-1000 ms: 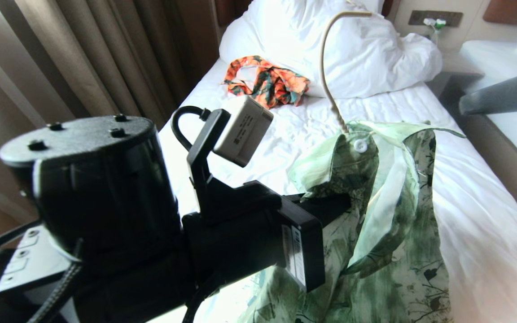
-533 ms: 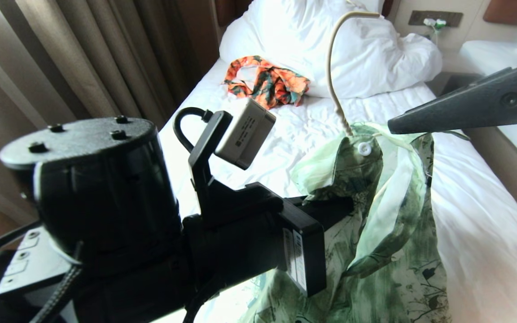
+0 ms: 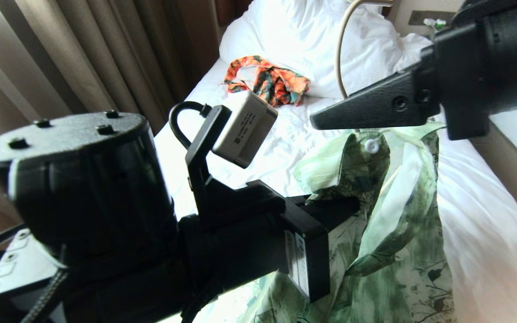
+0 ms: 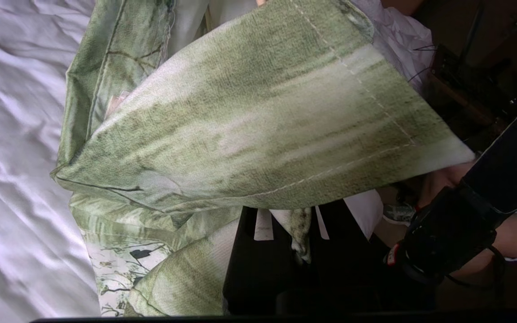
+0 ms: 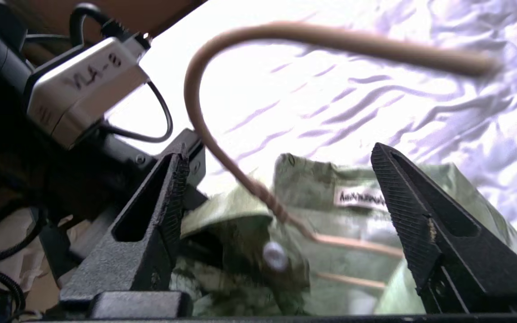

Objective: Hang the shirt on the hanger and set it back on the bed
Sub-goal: Take the clothes hanger out of the clothes

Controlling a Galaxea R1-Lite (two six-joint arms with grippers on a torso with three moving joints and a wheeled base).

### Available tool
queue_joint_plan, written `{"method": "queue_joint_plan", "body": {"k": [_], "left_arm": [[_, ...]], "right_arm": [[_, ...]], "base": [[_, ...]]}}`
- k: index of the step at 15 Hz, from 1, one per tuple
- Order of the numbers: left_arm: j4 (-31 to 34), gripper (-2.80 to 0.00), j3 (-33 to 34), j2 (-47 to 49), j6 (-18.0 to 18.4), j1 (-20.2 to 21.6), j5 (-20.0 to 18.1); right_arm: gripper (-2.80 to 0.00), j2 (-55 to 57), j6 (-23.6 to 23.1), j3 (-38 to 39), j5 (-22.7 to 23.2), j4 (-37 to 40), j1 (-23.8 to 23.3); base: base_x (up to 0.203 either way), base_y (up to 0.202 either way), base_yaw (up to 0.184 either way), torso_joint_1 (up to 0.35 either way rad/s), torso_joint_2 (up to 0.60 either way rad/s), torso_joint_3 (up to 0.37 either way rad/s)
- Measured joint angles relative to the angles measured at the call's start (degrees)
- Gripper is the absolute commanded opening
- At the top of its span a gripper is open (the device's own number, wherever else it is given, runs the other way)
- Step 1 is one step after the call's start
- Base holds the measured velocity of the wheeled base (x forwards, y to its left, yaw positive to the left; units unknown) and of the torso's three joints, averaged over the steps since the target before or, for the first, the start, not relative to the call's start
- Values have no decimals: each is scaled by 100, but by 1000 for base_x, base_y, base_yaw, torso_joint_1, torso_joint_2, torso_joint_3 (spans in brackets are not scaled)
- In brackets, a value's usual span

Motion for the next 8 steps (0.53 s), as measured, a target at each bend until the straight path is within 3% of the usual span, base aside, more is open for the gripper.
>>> {"method": "queue_joint_plan", "body": {"k": [1,2,4,8], "left_arm": [[0,-280,-33,0,18,-4,-6],[-2,-280,-50,-2,21,-11,-7],[0,-280,-9,-44,22,-41,17],[-7,-280,112,-229,14,-33,34]], "right_arm": [[0,105,-5,-8,-5,-205,76],[-280,188,-19,-26,-11,-364,148],[-280,340,-118,-38,-75,-640,288],[-280,590,-140,-49,-664,-685,528]], "base": [[0,0,0,0,0,0],[0,0,0,0,0,0],[0,0,0,0,0,0],[0,0,0,0,0,0]]}}
